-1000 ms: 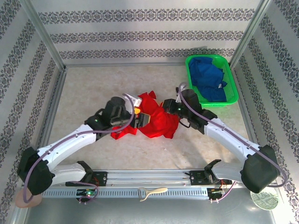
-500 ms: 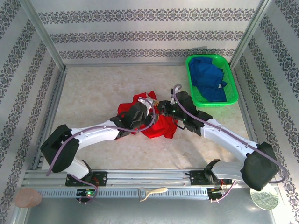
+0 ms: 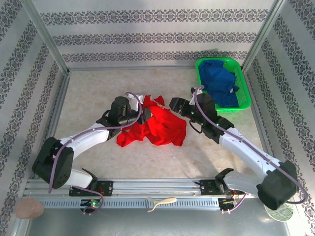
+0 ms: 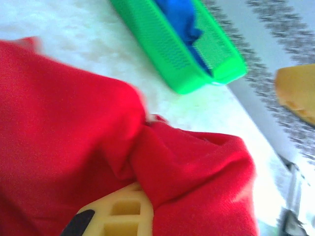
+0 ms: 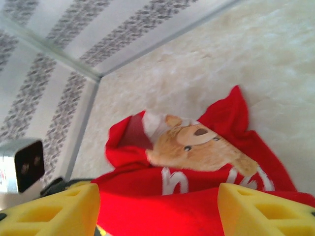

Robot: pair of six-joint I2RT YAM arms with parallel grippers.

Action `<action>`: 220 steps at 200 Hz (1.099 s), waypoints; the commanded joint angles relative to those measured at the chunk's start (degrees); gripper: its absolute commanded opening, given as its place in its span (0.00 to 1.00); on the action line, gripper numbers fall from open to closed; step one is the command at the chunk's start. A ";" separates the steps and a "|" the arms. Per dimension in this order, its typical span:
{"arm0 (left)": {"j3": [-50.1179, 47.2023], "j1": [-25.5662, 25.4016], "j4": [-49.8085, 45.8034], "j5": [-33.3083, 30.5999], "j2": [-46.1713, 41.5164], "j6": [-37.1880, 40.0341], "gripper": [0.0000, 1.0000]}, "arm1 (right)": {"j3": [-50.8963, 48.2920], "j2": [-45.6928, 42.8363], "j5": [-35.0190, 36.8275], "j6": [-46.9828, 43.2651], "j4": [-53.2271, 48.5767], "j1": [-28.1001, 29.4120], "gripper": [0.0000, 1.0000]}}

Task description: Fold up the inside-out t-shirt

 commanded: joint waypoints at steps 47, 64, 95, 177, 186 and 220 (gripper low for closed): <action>3.07 -0.16 -8.37 9.70 -4.56 -0.63 0.00 | -4.52 -1.35 12.89 -8.14 1.27 17.36 0.78; 3.86 -0.16 -10.14 10.01 -4.89 -0.01 0.00 | -2.62 1.64 16.50 -9.55 0.78 17.80 0.79; 4.66 -0.16 -11.65 11.89 -6.20 0.33 0.00 | 2.11 9.12 22.88 -13.63 -0.74 16.87 0.76; 4.78 9.21 -13.70 20.37 -9.00 1.11 0.00 | 5.00 7.87 -10.11 -21.81 -5.32 -4.65 0.00; 5.42 11.30 -13.46 20.55 -7.89 1.48 0.00 | 4.37 6.78 -15.38 -22.86 -5.88 -5.93 0.00; 9.40 16.55 -13.18 18.58 0.02 1.01 0.45 | 1.06 3.62 -31.41 -21.12 -0.55 -7.38 0.00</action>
